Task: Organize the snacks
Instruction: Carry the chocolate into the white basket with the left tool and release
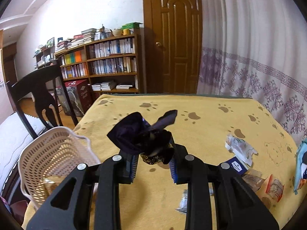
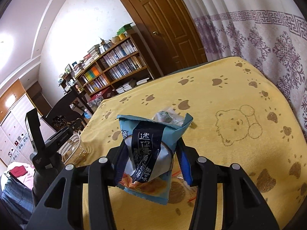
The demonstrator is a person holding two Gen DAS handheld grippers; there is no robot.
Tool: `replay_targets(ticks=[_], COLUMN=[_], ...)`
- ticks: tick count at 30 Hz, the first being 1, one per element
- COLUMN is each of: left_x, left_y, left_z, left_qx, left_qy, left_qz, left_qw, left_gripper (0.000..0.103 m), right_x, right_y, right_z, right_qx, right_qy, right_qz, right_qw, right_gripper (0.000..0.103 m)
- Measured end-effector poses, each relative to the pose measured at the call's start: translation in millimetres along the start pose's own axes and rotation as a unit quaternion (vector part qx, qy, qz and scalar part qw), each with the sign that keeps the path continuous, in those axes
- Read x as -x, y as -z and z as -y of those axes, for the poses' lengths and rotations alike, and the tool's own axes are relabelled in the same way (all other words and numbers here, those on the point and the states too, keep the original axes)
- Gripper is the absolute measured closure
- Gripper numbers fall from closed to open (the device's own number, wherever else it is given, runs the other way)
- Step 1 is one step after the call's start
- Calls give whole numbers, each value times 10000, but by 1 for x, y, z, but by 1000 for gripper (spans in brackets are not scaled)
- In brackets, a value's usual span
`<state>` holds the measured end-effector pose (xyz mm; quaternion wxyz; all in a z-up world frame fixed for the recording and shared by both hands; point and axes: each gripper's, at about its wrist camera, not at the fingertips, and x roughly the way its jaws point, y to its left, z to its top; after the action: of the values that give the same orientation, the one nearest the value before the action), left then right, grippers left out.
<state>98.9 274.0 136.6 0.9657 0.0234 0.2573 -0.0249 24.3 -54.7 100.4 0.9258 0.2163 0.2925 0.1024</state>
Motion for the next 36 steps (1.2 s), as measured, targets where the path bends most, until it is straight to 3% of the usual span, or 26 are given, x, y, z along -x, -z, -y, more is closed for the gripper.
replay_targets(ticks=[18,21,23,26,36], left_x=[15,14,14,18,35], left_y=[4,5,7,8,14], left_z=[-134,-149,-160,-175,-198], left_qx=[945,1084,1219,1394,1679], left_qy=[-851,-1000,-1059,-1211,-1348], left_qz=[10,-6,-25,41,157], left_qw=[9919,9891,9869,9828,9764], left_gripper=[75,71,52,41,36], right_x=[2,0,-1,-3,-8], right_y=[13,15,15,17,21], right_z=[-30,-32,-33,-34,-43], right_qx=[251,276,285,292,358], right_qy=[-253,-267,-268,-282,-348], right_qz=[-90,-124,-139,-170,-247], right_qw=[9993,9992,9991,9990,9984], right_gripper=[55,55,55,55,55])
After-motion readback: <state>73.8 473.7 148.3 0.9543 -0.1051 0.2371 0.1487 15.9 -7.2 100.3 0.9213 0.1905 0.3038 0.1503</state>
